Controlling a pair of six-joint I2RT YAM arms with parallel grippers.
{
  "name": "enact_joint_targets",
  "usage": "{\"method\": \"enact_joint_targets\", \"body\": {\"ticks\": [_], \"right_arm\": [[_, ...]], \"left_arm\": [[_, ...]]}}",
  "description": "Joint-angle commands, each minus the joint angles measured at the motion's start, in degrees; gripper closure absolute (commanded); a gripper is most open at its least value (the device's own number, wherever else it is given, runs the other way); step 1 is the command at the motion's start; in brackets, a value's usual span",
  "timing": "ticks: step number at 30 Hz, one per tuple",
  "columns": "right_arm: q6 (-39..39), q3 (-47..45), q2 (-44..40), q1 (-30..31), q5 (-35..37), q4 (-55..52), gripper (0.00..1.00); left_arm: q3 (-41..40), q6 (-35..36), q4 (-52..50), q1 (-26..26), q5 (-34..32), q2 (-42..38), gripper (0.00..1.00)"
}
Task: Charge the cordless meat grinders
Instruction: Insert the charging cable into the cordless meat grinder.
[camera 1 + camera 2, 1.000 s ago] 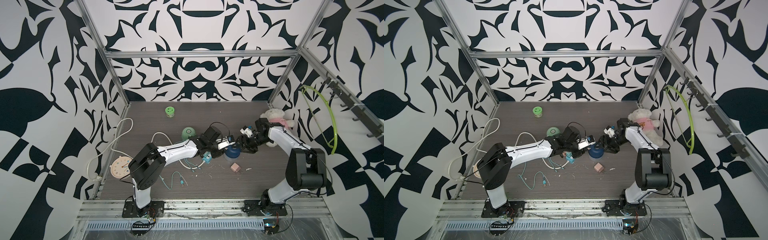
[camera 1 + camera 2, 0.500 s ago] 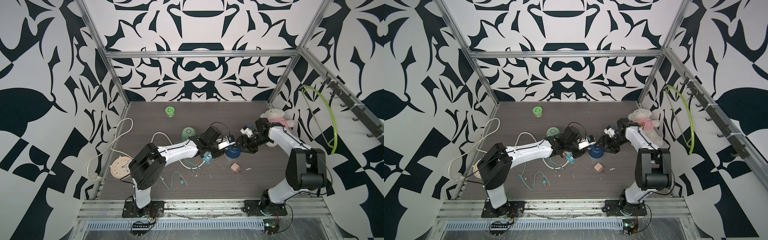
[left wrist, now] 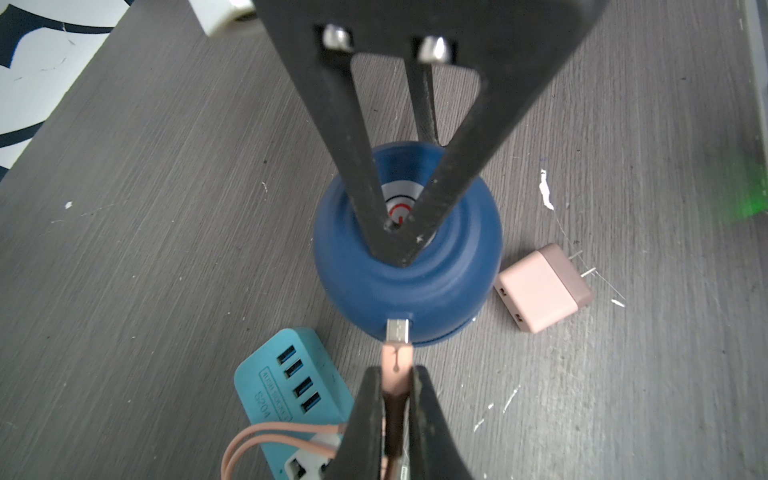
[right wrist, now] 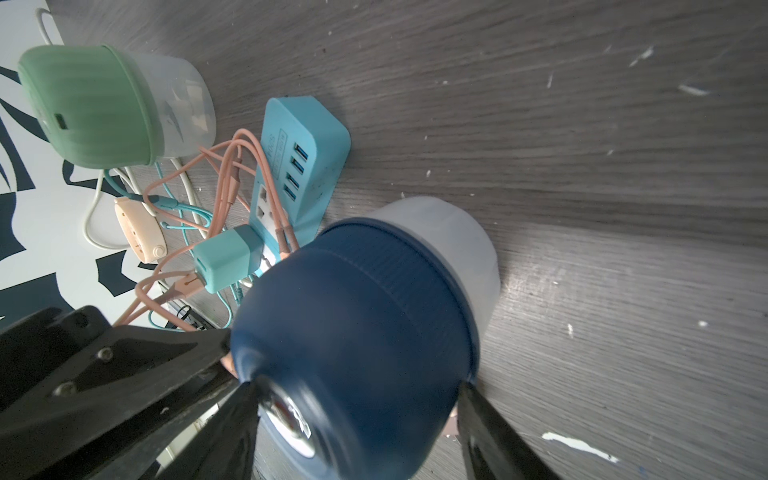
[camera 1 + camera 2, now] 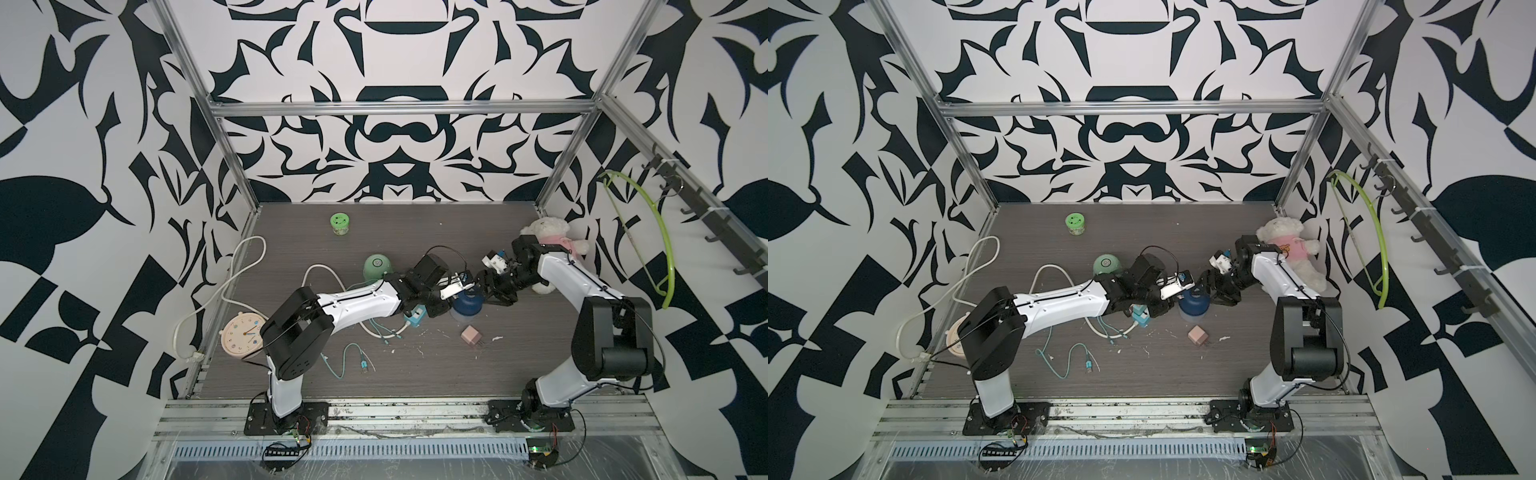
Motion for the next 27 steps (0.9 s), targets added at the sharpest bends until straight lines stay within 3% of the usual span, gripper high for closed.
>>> {"method": "enact_joint_targets", "body": {"ticks": [1,14,27], "right_arm": [[0.06,0.89,1.33,0.88,-1.11,-1.68,0.3],[0.86,1.3,2.25,0.42,0.22,-2.2,0.3],[0.79,0.76,2.19,0.42,0.45,-2.24,0.3]], "left_arm": [[2.32,-1.95,5.82,-1.43,1.8,0.4,1.0],[2.68,-8.87,6.72,-1.26,4.26,0.04,1.0],[7.07,-10.38,3.71,-1.26,3.04,2.74,1.0]]}}
